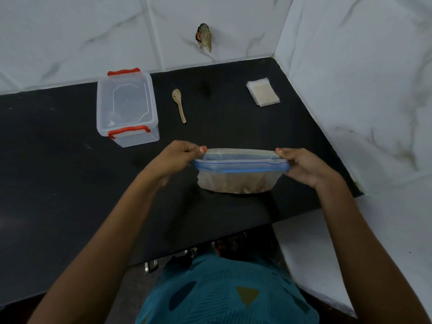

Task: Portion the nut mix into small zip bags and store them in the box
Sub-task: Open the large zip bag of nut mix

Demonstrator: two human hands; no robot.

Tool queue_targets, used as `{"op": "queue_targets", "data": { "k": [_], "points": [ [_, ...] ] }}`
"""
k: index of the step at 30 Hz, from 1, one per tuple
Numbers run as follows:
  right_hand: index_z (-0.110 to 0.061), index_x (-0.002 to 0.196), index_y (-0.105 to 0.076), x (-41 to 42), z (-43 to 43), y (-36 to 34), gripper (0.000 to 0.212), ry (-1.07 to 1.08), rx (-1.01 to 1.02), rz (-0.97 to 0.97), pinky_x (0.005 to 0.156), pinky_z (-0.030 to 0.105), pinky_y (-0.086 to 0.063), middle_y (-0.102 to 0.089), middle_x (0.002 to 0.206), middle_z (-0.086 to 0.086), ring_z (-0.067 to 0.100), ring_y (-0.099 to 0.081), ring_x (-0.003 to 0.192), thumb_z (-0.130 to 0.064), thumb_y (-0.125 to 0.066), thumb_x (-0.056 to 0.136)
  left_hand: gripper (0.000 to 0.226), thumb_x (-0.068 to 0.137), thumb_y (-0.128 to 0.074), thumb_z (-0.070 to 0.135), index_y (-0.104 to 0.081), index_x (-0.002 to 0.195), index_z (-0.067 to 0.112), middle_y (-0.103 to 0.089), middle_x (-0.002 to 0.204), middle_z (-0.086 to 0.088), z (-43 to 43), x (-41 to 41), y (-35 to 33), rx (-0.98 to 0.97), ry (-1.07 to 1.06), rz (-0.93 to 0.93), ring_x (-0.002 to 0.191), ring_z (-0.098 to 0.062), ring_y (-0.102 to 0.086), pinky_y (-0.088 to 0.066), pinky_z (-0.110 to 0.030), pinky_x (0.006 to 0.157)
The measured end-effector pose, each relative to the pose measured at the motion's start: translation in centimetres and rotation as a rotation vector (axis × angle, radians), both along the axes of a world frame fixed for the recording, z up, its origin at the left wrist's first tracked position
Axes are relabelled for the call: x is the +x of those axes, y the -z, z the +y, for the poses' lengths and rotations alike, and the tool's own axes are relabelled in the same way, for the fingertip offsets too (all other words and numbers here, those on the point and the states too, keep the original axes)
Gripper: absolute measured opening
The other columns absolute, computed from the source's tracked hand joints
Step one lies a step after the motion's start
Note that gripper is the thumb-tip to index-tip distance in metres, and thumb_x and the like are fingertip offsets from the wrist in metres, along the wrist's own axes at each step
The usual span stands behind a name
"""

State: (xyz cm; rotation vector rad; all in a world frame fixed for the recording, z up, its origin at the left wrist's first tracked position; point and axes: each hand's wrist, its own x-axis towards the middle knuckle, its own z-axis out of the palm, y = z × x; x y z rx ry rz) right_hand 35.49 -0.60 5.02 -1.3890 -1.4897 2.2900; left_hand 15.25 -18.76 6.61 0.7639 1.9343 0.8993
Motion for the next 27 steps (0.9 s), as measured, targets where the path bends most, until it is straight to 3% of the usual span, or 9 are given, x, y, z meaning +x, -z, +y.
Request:
{"op": "queue_targets", "data": {
  "k": [3, 5, 7, 9, 11, 15, 20, 24, 27],
  "points": [
    [-0.007, 0.079, -0.067, -0.2, -0.4, 0.7, 0.016, 0.139, -0.234, 0.144, 0.080, 0.030, -0.053, -0.066, 0.092, 0.014, 0.020, -0.065, 0.083, -0.013, -0.053, 0.085, 0.020, 0.091, -0.052, 0.025, -0.064, 0.083, 0.011, -0.063, 0.088, -0.003, 0.1, 0.4, 1.1, 0.031, -0.278, -0.496, 0.086, -0.013, -0.053, -0.043, -0.023, 0.077],
    [-0.011, 0.071, -0.074, -0.3, -0.8, 0.8, 0.011, 0.108, -0.254, 0.200, 0.079, 0.030, -0.054, -0.070, 0.088, 0.012, 0.019, -0.068, 0.081, -0.018, -0.077, 0.064, 0.016, 0.084, -0.058, 0.021, -0.070, 0.077, 0.012, -0.068, 0.079, -0.001, 0.1, 0.4, 1.5, 0.120, -0.397, -0.744, 0.077, -0.007, -0.053, -0.046, -0.017, 0.069],
    [-0.012, 0.085, -0.071, 0.0, -0.3, 1.2, 0.052, 0.081, -0.243, 0.227, 0.071, 0.028, -0.056, -0.071, 0.086, 0.007, 0.015, -0.069, 0.078, -0.026, -0.091, 0.039, 0.012, 0.074, -0.063, 0.017, -0.073, 0.080, 0.014, -0.068, 0.079, 0.000, 0.1, 0.4, 1.2, 0.188, -0.412, -0.848, 0.070, -0.005, -0.050, -0.045, -0.012, 0.063],
    [-0.014, 0.094, -0.062, 0.1, 0.2, 0.8, 0.050, 0.092, -0.202, 0.204, 0.071, 0.024, -0.053, -0.067, 0.086, 0.001, 0.011, -0.064, 0.079, -0.027, -0.085, 0.052, 0.026, 0.069, -0.063, 0.013, -0.067, 0.095, 0.013, -0.062, 0.087, -0.001, 0.0, 0.1, 0.7, 0.225, -0.399, -0.903, 0.068, -0.005, -0.046, -0.044, -0.011, 0.060],
    [-0.019, 0.089, -0.058, -0.2, 0.6, 0.2, 0.008, 0.087, -0.098, 0.138, 0.076, 0.023, -0.042, -0.060, 0.086, -0.003, 0.008, -0.055, 0.083, -0.018, -0.058, 0.080, 0.027, 0.070, -0.060, 0.009, -0.062, 0.097, 0.013, -0.055, 0.091, -0.003, 0.2, -0.1, 0.2, 0.223, -0.411, -0.959, 0.068, -0.005, -0.044, -0.043, -0.010, 0.057],
    [-0.023, 0.078, -0.060, -1.4, 0.4, -0.5, 0.017, 0.065, 0.210, -0.102, 0.069, 0.024, -0.035, -0.056, 0.084, -0.005, 0.007, -0.047, 0.078, -0.012, -0.049, 0.085, 0.016, 0.088, -0.051, 0.006, -0.061, 0.097, 0.014, -0.057, 0.097, -0.008, 0.9, 0.2, -0.7, 0.174, -0.517, -0.945, 0.078, -0.009, -0.051, -0.047, -0.017, 0.067],
    [-0.020, 0.083, -0.062, -2.3, -0.5, -1.4, 0.017, -0.007, 0.518, -0.224, 0.076, 0.022, -0.046, -0.058, 0.084, -0.004, 0.008, -0.054, 0.080, -0.007, -0.053, 0.088, 0.018, 0.092, -0.049, 0.006, -0.061, 0.103, 0.013, -0.062, 0.102, -0.006, 0.9, 0.1, -0.3, 0.136, -0.498, -0.663, 0.093, -0.014, -0.059, -0.049, -0.025, 0.080],
    [-0.015, 0.084, -0.063, -2.6, -0.7, -1.5, 0.013, 0.077, 0.460, -0.208, 0.067, 0.022, -0.051, -0.062, 0.091, 0.004, 0.013, -0.061, 0.085, -0.003, -0.059, 0.085, 0.017, 0.091, -0.048, 0.002, -0.060, 0.100, 0.009, -0.063, 0.099, -0.006, 0.5, 0.0, -0.3, 0.195, -0.503, -0.670, 0.092, -0.015, -0.061, -0.056, -0.023, 0.072],
    [-0.010, 0.083, -0.061, -2.4, -0.8, -1.5, 0.012, 0.140, 0.194, -0.103, 0.062, 0.021, -0.056, -0.064, 0.087, 0.008, 0.013, -0.063, 0.078, 0.001, -0.056, 0.086, 0.011, 0.089, -0.051, 0.002, -0.061, 0.094, 0.005, -0.063, 0.097, -0.009, 0.4, 0.2, 0.1, 0.215, -0.623, -0.725, 0.088, -0.016, -0.063, -0.057, -0.022, 0.063]
  ]
}}
